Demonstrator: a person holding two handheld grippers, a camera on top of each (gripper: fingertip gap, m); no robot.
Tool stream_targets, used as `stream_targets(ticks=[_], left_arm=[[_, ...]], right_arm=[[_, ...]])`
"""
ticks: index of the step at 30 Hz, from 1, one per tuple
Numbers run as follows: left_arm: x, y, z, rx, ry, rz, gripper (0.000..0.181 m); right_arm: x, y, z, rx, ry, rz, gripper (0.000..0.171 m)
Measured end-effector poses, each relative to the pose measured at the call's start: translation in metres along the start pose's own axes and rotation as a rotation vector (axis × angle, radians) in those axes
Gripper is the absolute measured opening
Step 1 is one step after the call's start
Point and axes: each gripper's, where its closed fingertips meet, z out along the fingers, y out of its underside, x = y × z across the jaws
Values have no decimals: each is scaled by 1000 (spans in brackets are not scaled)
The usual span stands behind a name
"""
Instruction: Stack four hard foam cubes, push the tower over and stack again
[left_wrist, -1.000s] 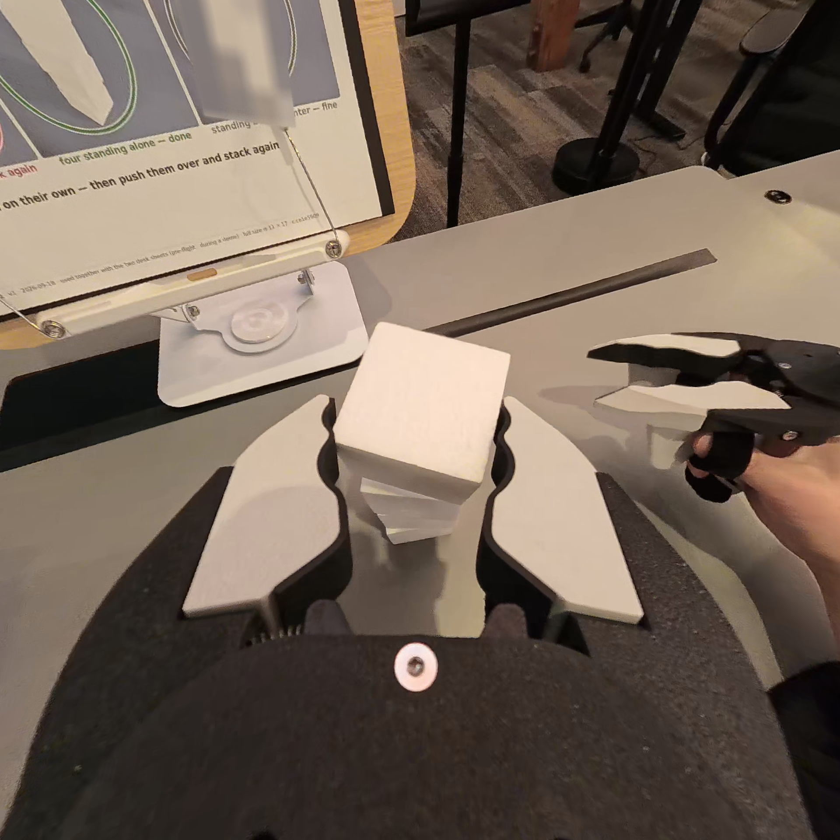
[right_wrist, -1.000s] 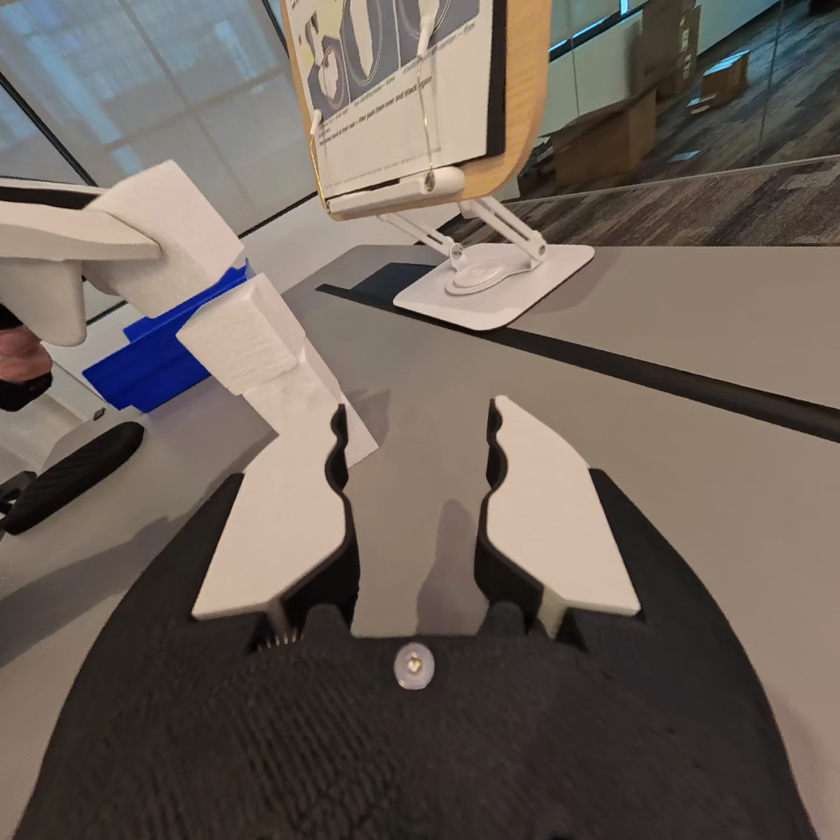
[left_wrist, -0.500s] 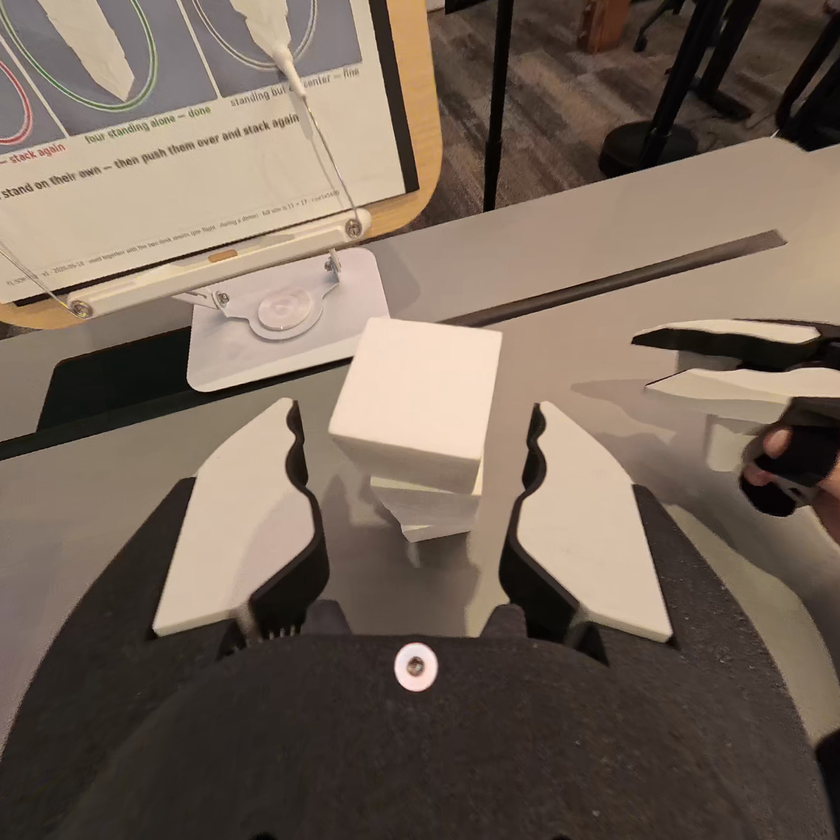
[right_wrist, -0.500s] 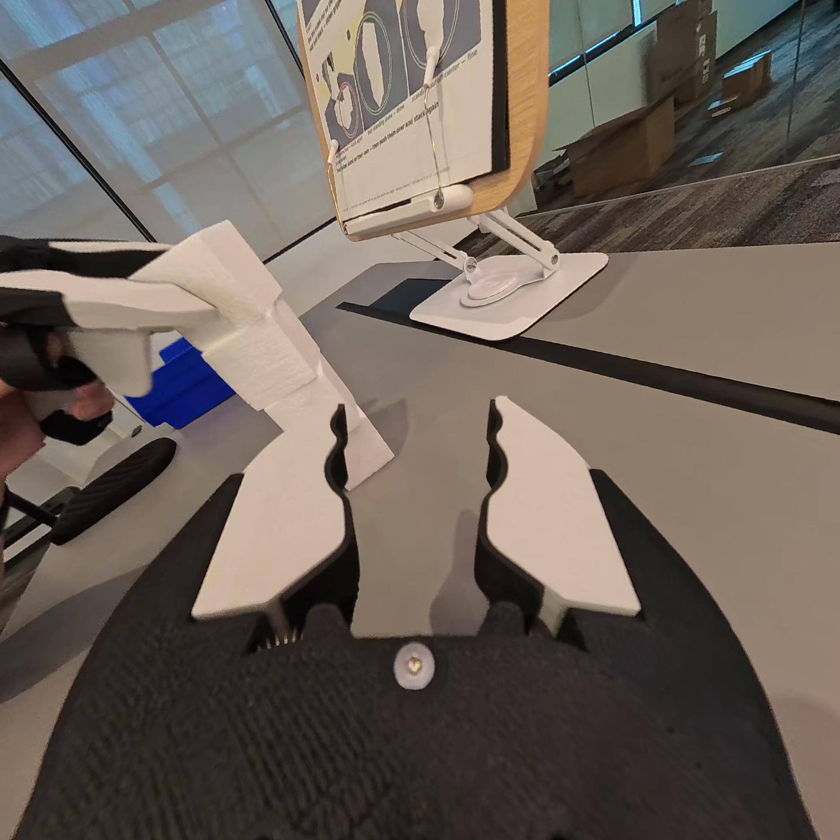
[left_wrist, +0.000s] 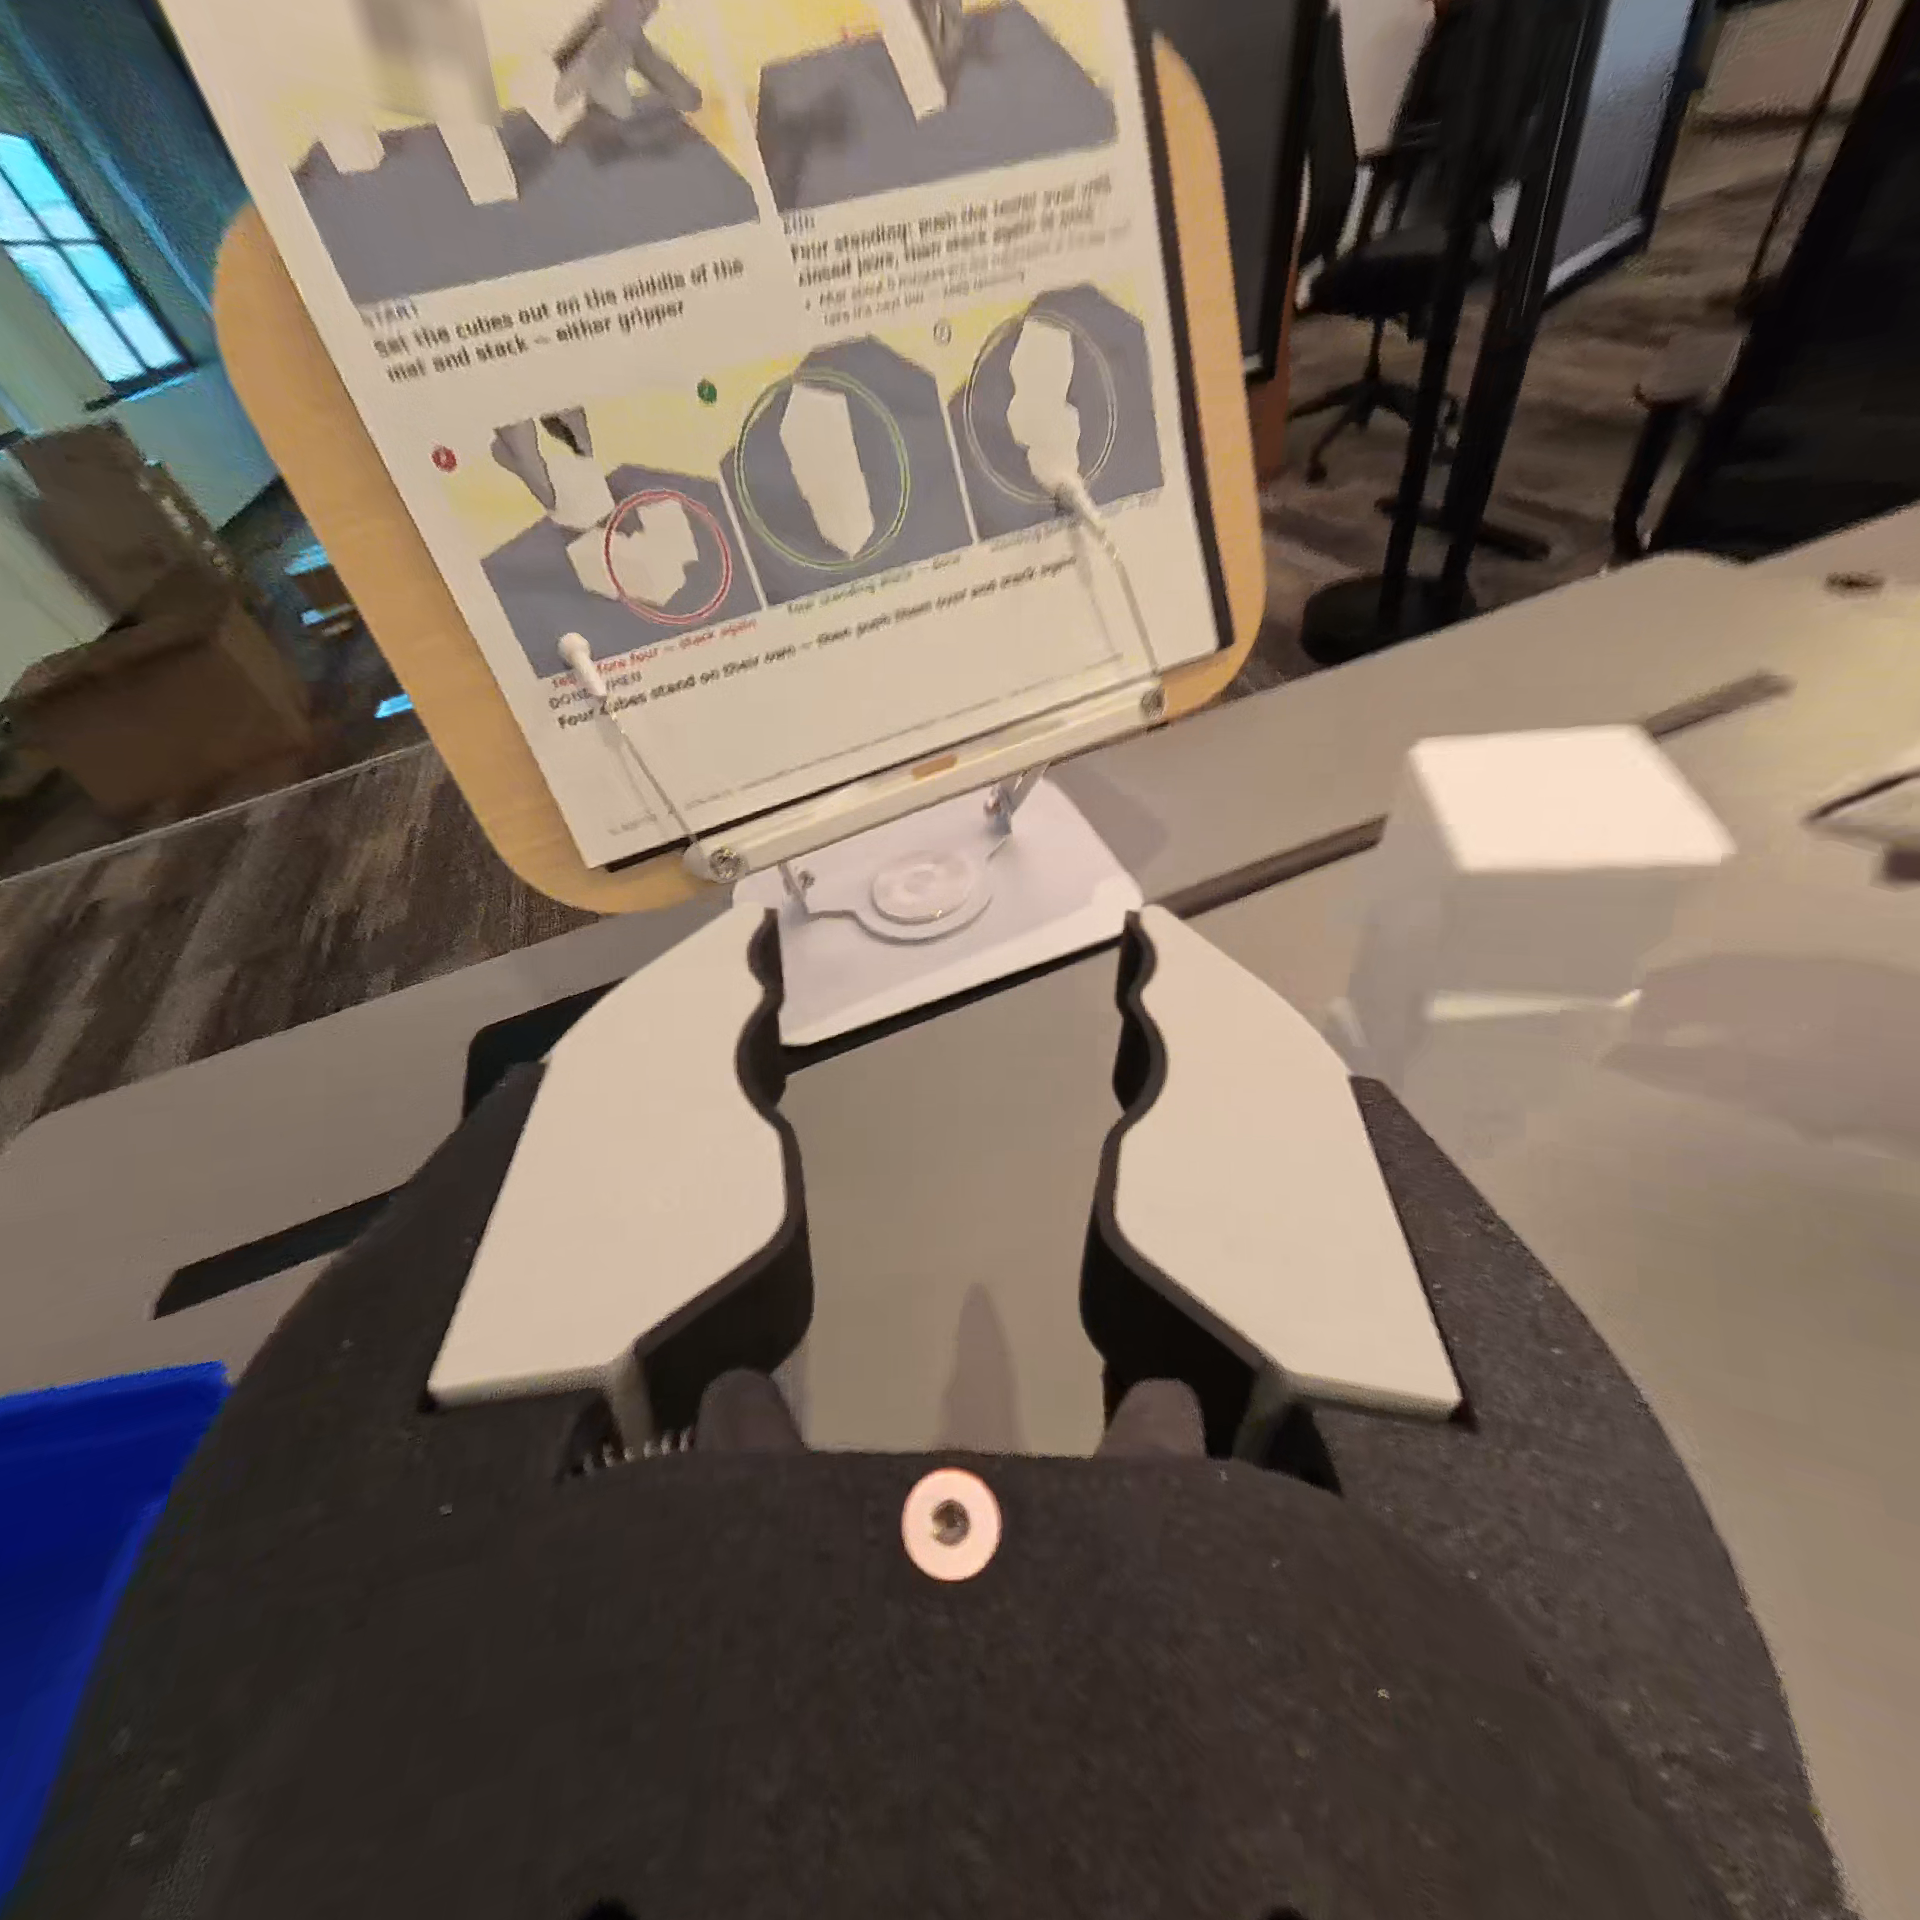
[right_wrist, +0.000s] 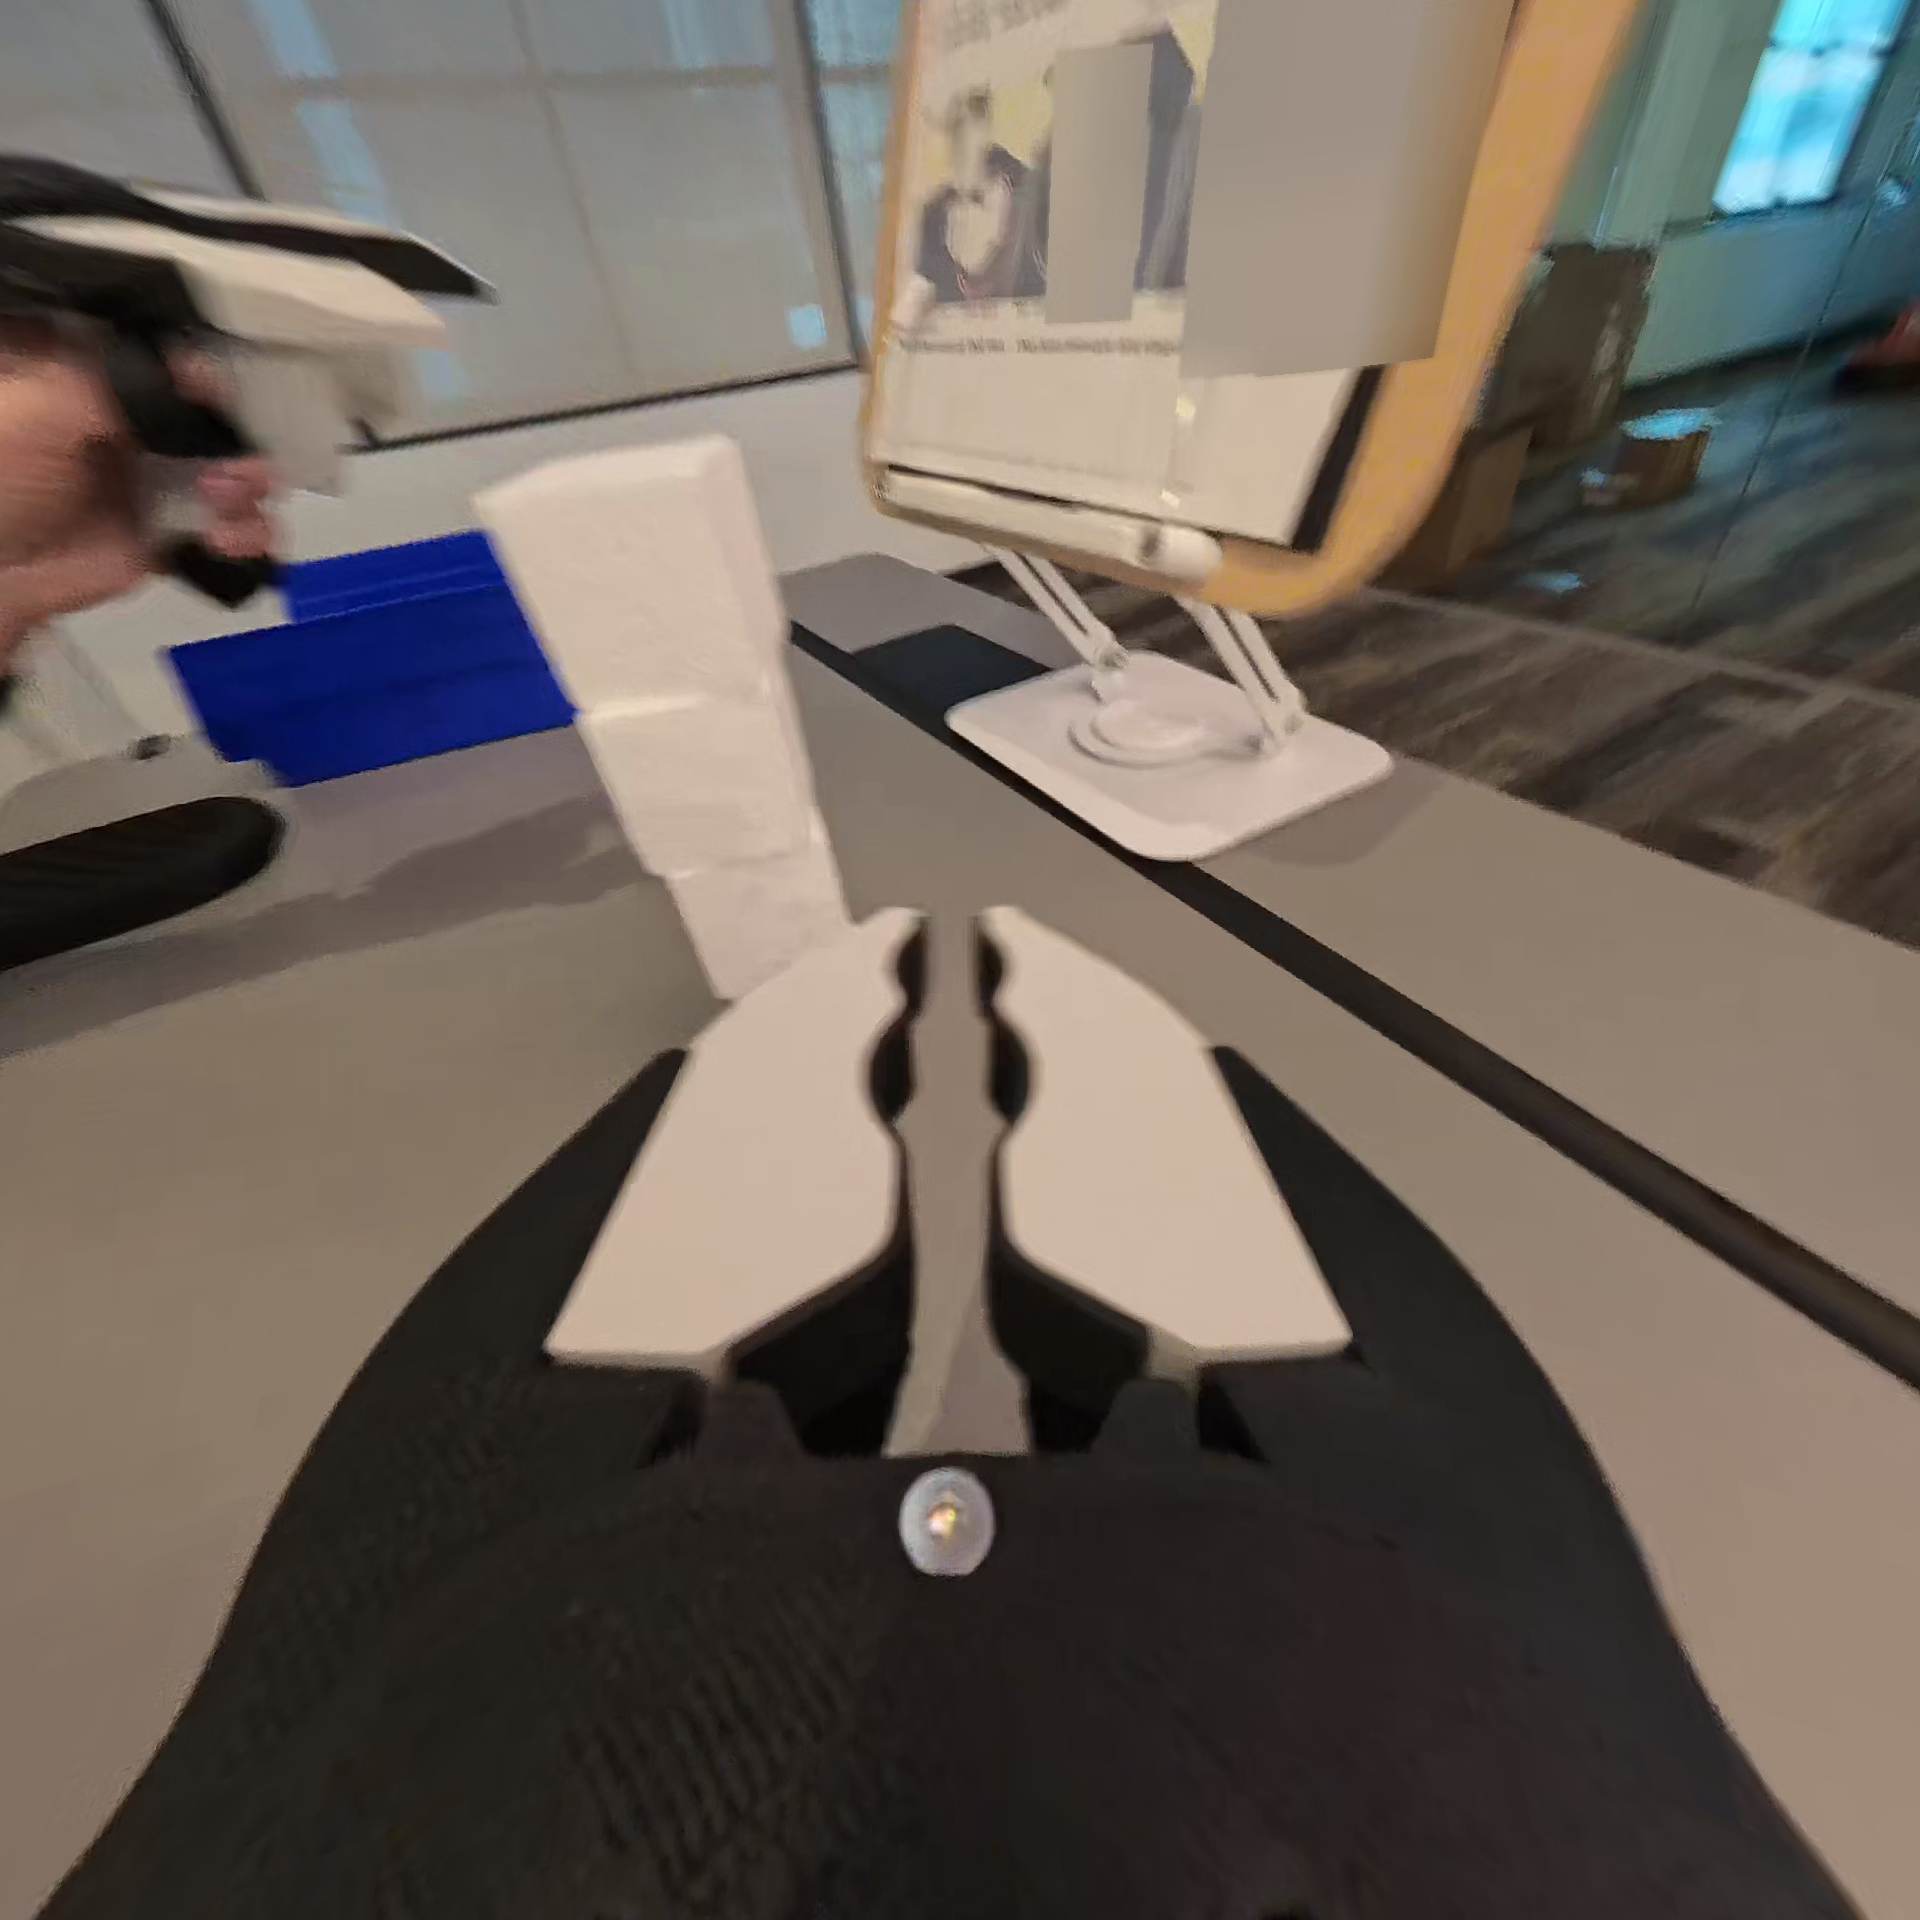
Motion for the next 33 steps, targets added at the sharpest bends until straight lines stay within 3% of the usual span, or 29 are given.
stream_targets(ticks=[2, 5, 7, 10, 13, 15, 22, 26, 33], left_arm=[[-11, 16, 8, -43, 66, 69, 39], [-20, 30, 18, 4, 148, 138, 0], [-27, 48, 27, 23, 151, 139, 0], [-36, 102, 45, -94, 127, 230, 0], [-39, 133, 51, -45, 103, 221, 0], [-44, 149, 56, -172, 89, 353, 0], [-35, 110, 45, -41, 177, 268, 0], [-51, 107, 42, -42, 189, 194, 0], [-110, 96, 21, -83, 89, 251, 0]], right_arm=[[-13, -6, 0, 14, -86, 12, 0], [0, 1, 4, -47, -4, 48, 0], [11, 13, 7, -130, 62, 86, 0], [24, 35, 12, -271, 161, 110, 0], [32, 57, 13, -460, 259, 120, 0], [31, 68, 12, -577, 309, 143, 1], [13, 85, 13, -858, 413, 164, 1], [1, 81, 52, -911, 368, 164, 1], [-56, 47, 126, -1010, 264, -117, 1]])
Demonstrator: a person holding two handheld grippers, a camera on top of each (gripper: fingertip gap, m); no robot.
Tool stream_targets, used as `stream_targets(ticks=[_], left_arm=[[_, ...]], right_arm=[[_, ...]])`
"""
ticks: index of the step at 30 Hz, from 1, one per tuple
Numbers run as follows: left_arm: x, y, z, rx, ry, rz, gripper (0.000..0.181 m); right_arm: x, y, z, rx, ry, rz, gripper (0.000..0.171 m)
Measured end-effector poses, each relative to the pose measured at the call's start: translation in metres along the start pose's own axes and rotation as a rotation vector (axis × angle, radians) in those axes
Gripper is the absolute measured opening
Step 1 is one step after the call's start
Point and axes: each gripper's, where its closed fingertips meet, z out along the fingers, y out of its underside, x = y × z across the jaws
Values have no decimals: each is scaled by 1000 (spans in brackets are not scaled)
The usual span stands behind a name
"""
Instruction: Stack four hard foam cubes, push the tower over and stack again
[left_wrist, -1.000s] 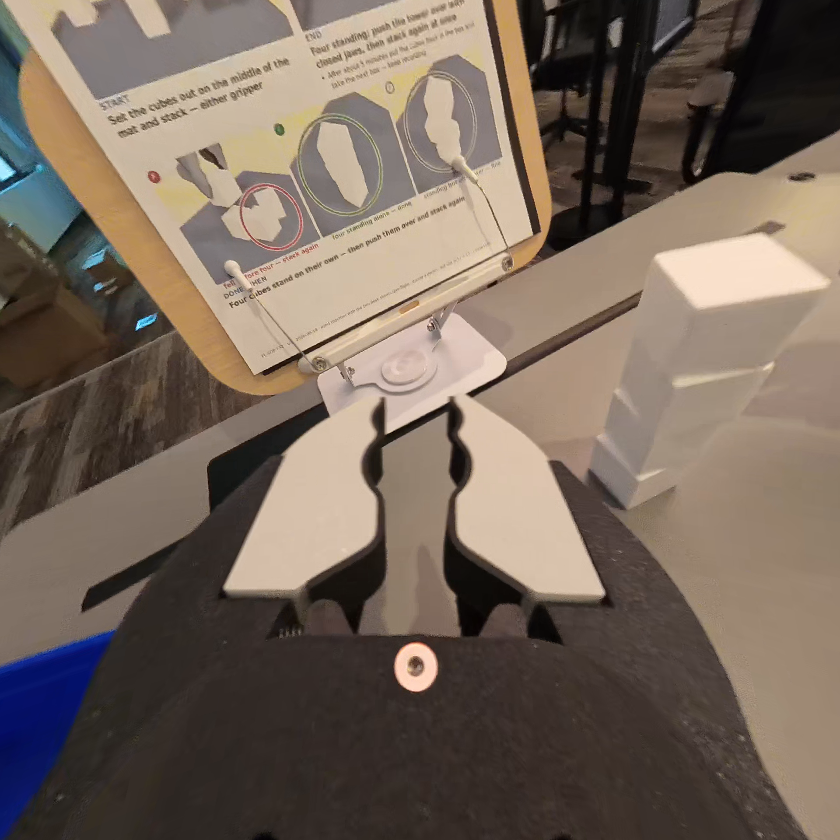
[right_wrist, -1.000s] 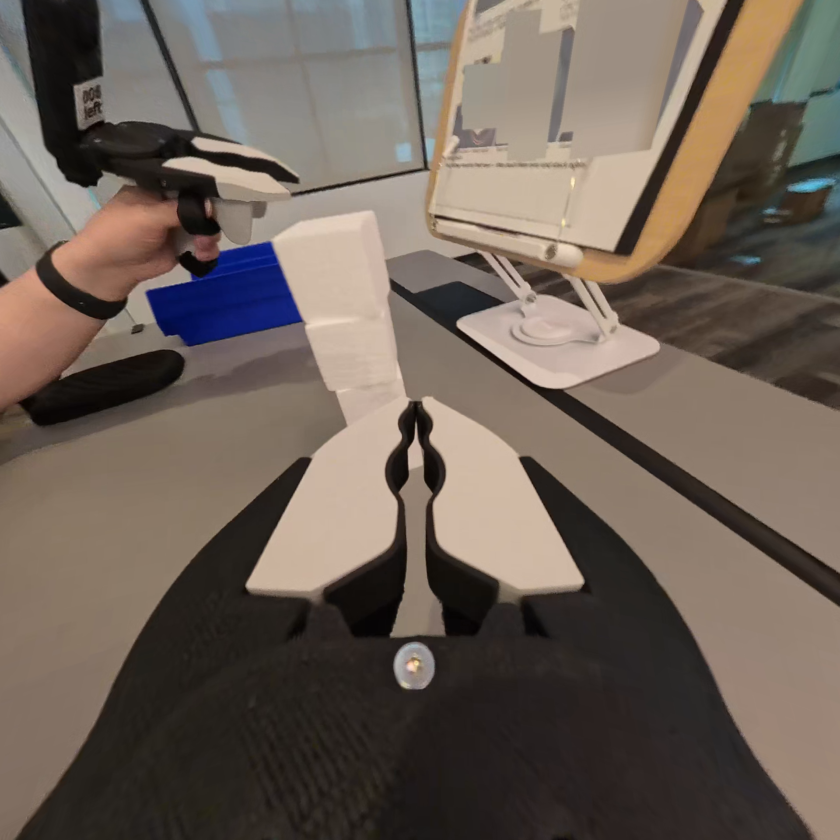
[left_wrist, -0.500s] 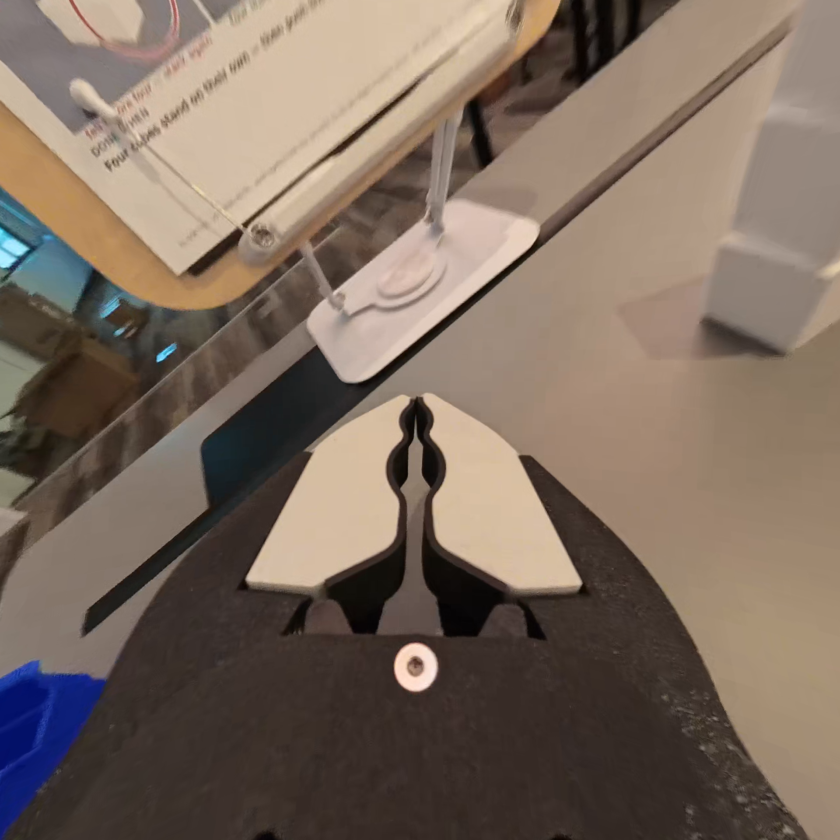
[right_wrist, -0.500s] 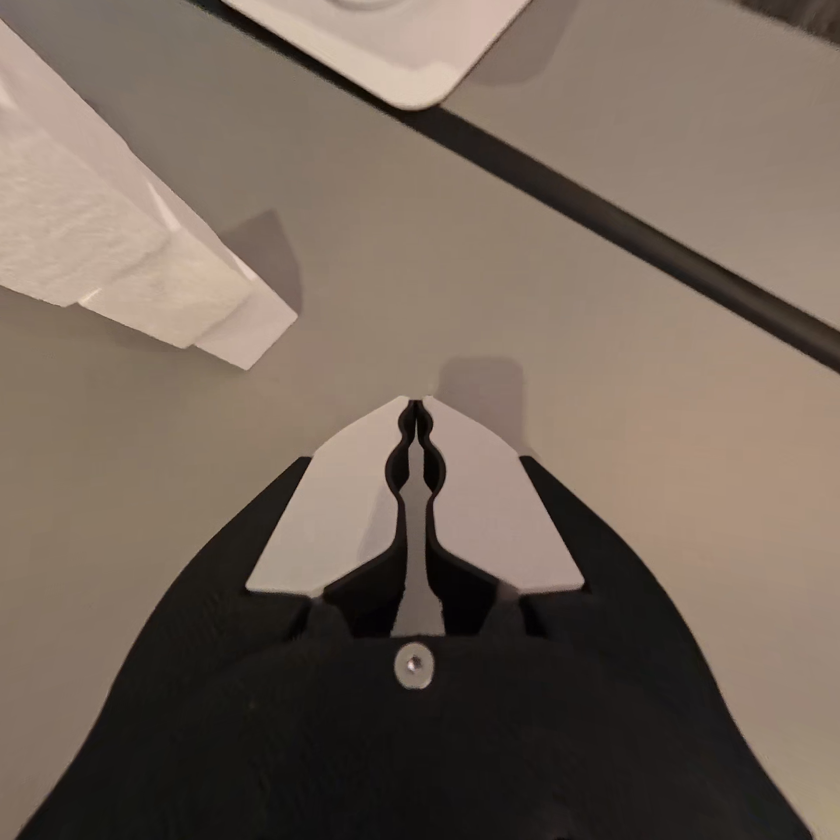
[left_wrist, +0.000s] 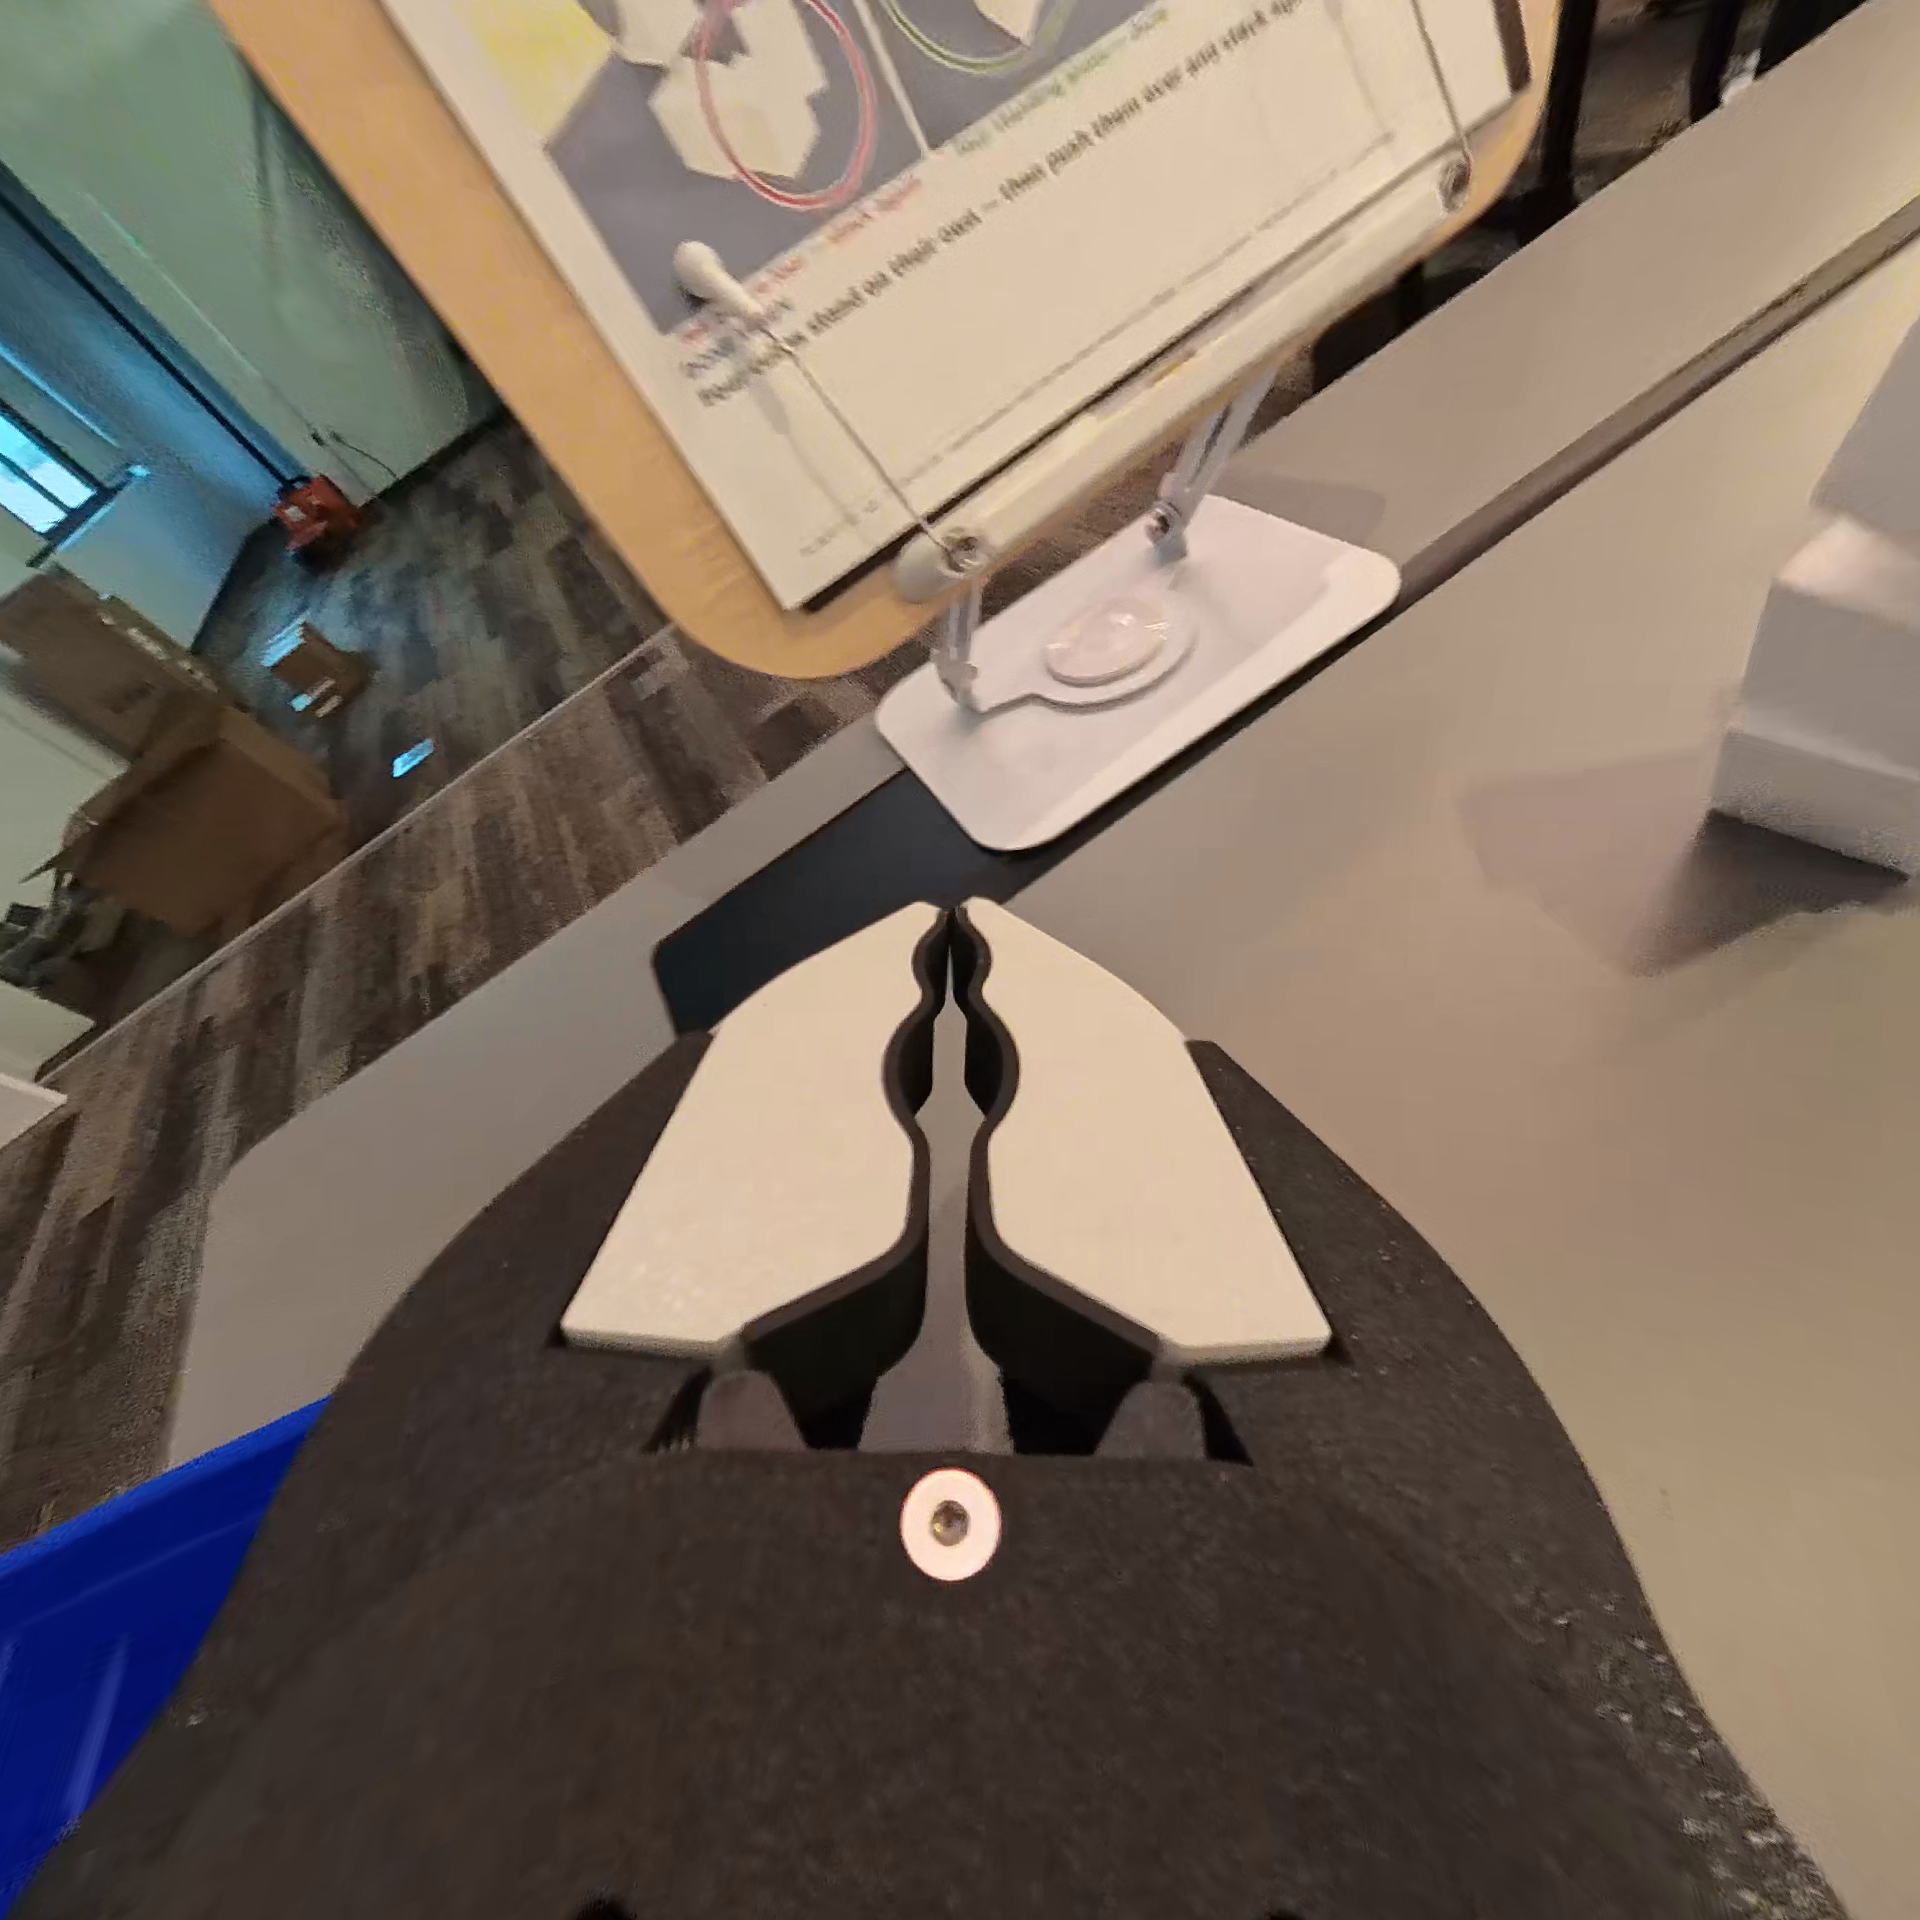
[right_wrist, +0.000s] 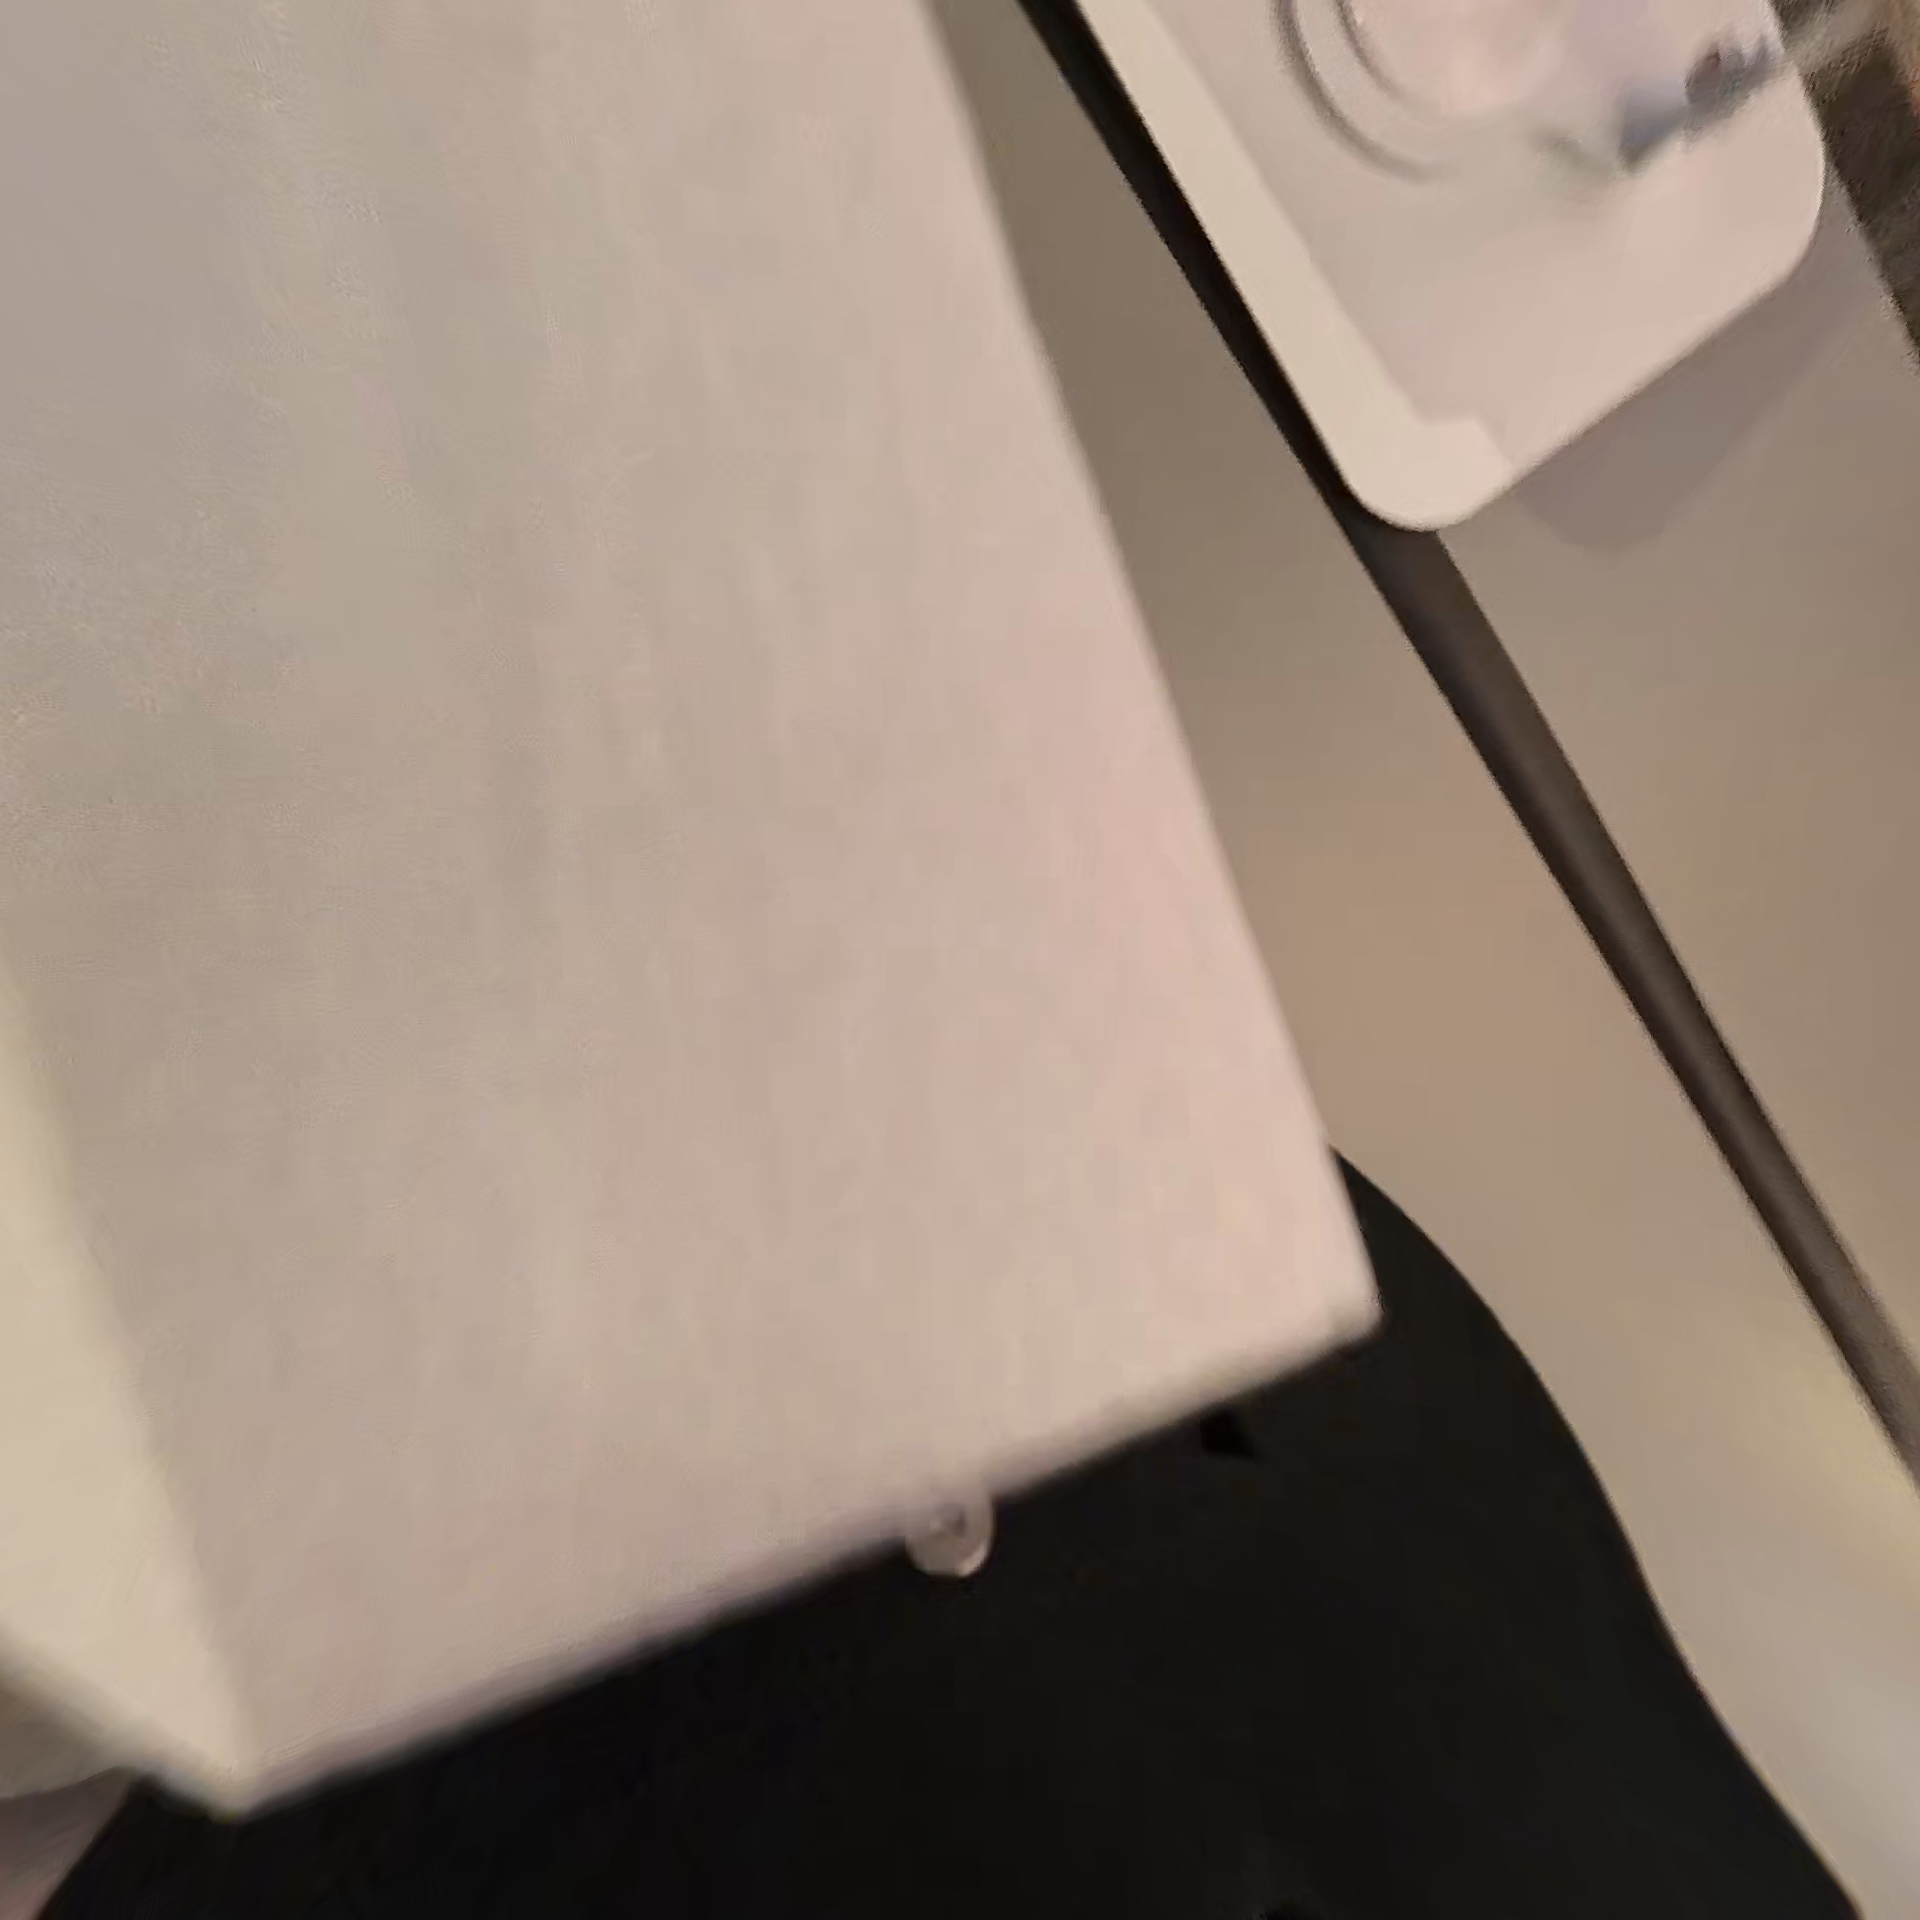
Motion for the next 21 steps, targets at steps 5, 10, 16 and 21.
stream_targets(ticks=[5, 10, 16, 21], left_arm=[[-23, -18, -28, 63, 17, -111, 0], [-17, -5, -45, -47, 177, -132, 0], [-8, -5, -75, -69, 330, -119, 0], [-13, 12, -102, -180, 296, 57, 14]], right_arm=[[-31, -29, -17, 46, 7, -114, 1], [-37, -34, -31, 58, 54, -159, 1], [-47, -31, -40, 166, -21, -197, 1], [-42, -22, -46, 225, -92, -242, 7]])
